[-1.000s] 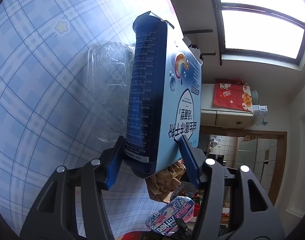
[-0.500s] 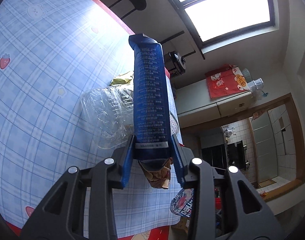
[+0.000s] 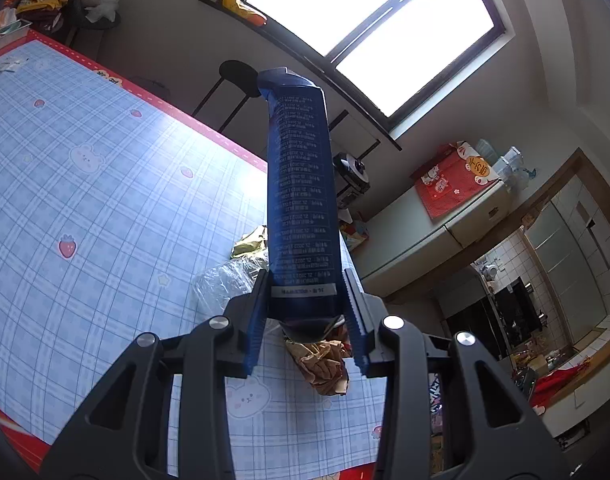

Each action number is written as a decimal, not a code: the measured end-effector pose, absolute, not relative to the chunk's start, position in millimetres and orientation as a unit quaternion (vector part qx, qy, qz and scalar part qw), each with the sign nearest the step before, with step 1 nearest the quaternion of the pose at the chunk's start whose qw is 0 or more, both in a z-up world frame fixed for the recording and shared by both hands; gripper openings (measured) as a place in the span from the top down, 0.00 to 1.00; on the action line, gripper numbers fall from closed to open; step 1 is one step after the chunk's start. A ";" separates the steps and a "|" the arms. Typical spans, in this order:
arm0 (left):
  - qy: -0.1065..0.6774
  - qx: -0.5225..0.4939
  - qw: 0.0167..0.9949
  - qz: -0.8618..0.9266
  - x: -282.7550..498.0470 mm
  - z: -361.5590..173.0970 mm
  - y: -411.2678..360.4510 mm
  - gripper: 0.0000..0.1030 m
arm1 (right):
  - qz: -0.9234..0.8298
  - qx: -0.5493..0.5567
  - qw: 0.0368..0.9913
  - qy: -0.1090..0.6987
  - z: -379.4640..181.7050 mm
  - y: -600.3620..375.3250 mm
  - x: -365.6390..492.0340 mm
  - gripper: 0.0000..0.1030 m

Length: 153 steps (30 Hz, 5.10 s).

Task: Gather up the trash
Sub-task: 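Carry the wrapper over the bin and open the right tool while the left carries the box, then open the left tool and drop the blue box into the bin, then move both open tools back over the table to the remaining trash, then grasp the brown paper bag with the right tool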

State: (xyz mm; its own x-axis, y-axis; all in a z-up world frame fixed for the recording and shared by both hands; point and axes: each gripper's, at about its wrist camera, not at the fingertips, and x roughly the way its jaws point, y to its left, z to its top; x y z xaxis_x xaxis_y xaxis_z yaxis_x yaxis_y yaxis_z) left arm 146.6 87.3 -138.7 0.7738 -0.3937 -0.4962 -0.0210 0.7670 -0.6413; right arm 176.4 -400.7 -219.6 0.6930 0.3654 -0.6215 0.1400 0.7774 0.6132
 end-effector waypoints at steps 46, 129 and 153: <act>0.332 -0.149 0.883 -0.297 187.9 -71.5 -184.8 0.63 | -0.151 0.227 0.913 0.303 -166.4 -610.2 128.3 0.05; 0.368 -0.149 0.918 0.022 120.1 -170.6 166.7 0.06 | 0.094 0.087 0.869 0.478 -236.8 -201.7 229.7 0.05; 0.384 -0.151 0.910 0.035 112.8 -188.3 225.2 0.06 | 0.031 0.160 0.836 0.524 -293.6 -158.8 248.1 0.59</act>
State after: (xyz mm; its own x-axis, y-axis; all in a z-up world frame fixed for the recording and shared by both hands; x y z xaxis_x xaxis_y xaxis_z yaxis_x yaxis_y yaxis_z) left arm 112.8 225.2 -188.3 0.7022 -0.0524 -0.7100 -0.1800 0.9518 -0.2483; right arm 248.1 -158.8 -293.6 0.4498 0.2201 -0.8656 0.1153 0.9467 0.3007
